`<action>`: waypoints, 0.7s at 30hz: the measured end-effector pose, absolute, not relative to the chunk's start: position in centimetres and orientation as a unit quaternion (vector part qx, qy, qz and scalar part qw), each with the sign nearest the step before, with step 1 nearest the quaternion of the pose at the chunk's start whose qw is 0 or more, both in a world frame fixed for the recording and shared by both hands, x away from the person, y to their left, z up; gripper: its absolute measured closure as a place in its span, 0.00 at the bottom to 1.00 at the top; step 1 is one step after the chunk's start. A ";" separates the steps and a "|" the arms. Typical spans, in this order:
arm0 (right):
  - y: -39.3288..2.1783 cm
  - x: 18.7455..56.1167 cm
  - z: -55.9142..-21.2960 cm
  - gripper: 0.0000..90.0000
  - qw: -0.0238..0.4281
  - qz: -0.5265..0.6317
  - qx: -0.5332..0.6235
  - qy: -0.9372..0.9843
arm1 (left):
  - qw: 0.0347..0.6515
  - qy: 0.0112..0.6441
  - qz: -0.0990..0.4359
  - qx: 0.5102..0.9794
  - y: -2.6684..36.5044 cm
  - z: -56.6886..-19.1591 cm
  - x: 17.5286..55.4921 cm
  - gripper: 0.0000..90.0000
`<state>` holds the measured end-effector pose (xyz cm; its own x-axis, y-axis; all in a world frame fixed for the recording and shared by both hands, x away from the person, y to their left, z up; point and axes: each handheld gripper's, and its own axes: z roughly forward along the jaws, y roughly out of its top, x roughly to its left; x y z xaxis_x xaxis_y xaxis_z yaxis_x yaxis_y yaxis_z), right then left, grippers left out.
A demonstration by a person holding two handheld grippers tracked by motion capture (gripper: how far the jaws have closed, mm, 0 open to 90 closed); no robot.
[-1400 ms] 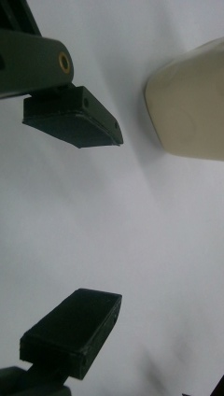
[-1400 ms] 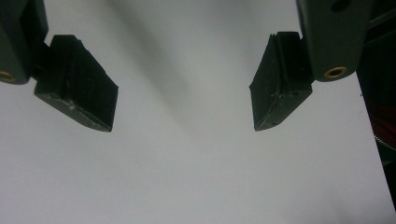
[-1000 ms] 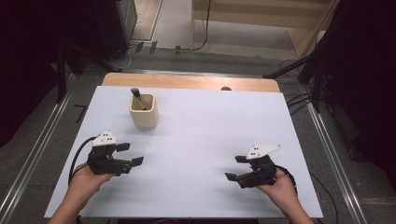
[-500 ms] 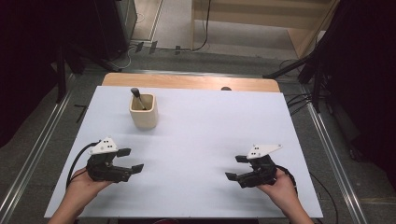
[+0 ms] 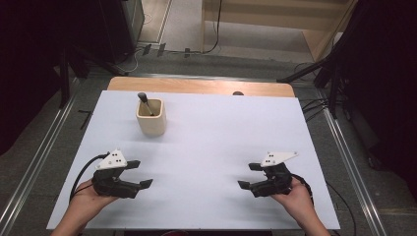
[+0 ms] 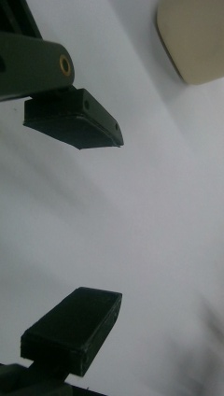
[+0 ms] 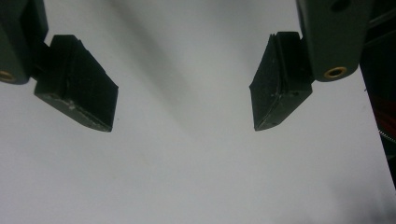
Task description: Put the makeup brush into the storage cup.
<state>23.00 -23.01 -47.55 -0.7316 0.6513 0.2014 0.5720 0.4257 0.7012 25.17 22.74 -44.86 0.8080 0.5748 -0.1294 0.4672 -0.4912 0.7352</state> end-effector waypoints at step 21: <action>-22.9 23.1 -47.4 0.27 0.053 0.396 0.363 0.842 | 0.405 0.315 0.077 0.855 22.9 -45.0 25.3 0.24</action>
